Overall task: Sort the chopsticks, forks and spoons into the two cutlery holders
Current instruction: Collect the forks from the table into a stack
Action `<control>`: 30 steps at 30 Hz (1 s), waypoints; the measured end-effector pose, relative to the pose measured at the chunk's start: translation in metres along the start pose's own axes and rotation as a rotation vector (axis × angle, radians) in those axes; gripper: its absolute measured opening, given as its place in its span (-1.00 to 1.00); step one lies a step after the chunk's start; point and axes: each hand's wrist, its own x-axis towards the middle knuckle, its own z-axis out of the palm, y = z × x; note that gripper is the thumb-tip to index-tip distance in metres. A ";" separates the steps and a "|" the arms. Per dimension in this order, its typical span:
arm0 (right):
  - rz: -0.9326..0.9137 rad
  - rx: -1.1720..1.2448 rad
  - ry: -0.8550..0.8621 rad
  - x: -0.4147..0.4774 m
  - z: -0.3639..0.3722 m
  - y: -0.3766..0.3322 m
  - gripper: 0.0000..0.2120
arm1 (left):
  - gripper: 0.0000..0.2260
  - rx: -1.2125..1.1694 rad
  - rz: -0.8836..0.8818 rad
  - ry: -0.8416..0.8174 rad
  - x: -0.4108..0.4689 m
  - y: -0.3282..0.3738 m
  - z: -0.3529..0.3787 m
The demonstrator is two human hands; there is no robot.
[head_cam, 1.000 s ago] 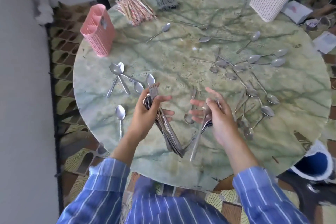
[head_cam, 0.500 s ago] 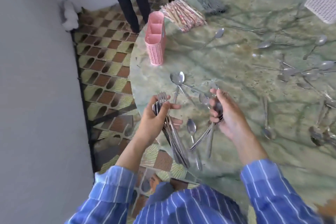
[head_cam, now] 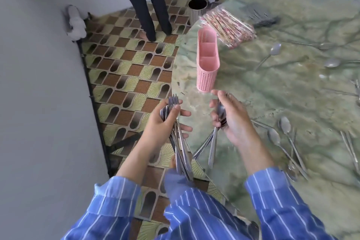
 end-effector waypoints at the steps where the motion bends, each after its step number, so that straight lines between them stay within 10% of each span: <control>1: -0.015 -0.012 0.011 0.009 0.008 0.000 -0.83 | -0.86 0.013 0.001 -0.009 0.014 0.004 -0.008; 14: -0.138 -0.086 0.157 0.161 0.122 -0.044 -0.83 | -0.81 0.212 0.025 -0.244 0.227 0.111 -0.069; 30: -0.192 0.114 0.761 0.391 0.171 -0.118 -0.79 | -0.74 0.460 0.045 -0.715 0.541 0.198 -0.066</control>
